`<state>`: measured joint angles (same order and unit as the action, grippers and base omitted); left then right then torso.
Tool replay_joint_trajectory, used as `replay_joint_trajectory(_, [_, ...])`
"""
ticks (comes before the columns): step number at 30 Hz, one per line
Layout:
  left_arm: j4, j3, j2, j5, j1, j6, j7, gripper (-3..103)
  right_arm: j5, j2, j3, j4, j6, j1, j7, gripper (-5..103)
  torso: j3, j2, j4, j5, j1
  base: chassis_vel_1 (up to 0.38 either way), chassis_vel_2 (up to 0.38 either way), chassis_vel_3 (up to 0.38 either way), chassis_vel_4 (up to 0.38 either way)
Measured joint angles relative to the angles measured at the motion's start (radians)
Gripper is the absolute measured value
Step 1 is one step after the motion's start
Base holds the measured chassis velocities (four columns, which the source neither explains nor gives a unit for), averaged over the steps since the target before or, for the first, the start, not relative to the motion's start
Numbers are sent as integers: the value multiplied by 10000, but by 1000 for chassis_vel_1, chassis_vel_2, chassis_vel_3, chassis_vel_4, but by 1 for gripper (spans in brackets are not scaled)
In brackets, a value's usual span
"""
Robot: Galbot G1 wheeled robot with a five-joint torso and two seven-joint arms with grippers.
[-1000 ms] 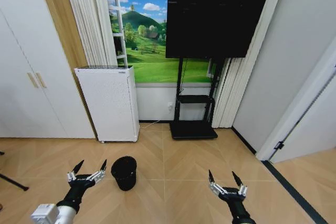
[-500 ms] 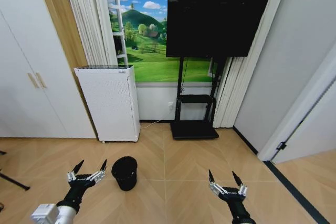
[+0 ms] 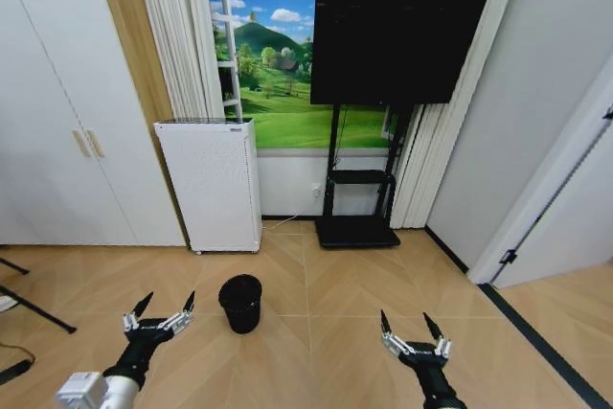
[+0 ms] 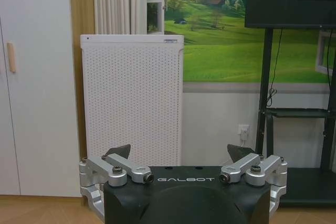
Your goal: Pick up the trash bin and place the garbage on the floor into it.
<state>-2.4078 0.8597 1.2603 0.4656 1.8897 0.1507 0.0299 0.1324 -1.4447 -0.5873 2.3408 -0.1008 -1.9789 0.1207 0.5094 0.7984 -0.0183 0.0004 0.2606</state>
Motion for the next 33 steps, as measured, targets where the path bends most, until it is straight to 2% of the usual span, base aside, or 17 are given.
replay_joint_trajectory(13, [0,0,0,0,3,0,-3,100,0,-1,3,1,0,-1,0,100,-4,3,0,-1,-8,193,-162,-186,172])
replay_joint_trajectory(21, [1,1,0,0,3,1,3,100,0,-1,2,1,0,-2,0,100,-3,3,1,-8,-7,284,-288,-291,307])
replay_joint_trajectory(24, [0,1,0,0,4,0,-1,100,0,-1,2,0,0,-2,0,100,-4,3,0,2,-8,348,-339,-333,351])
replay_joint_trajectory(25, [0,1,0,0,4,0,-2,100,0,-2,3,1,0,-4,0,100,-5,5,-1,-10,-10,345,-341,-337,349])
replay_joint_trajectory(30, [0,2,0,0,6,1,0,100,0,-2,3,1,0,-5,0,100,-8,9,3,-3,-14,310,-264,-304,297])
replay_joint_trajectory(31, [0,3,1,0,6,0,2,100,0,-2,4,1,0,-4,-1,100,-8,9,6,-11,-14,196,-169,-183,184])
replay_joint_trajectory(33, [0,1,0,0,5,1,0,100,0,-2,2,1,0,-5,0,100,-8,9,-4,-2,-14,42,-24,-161,85])
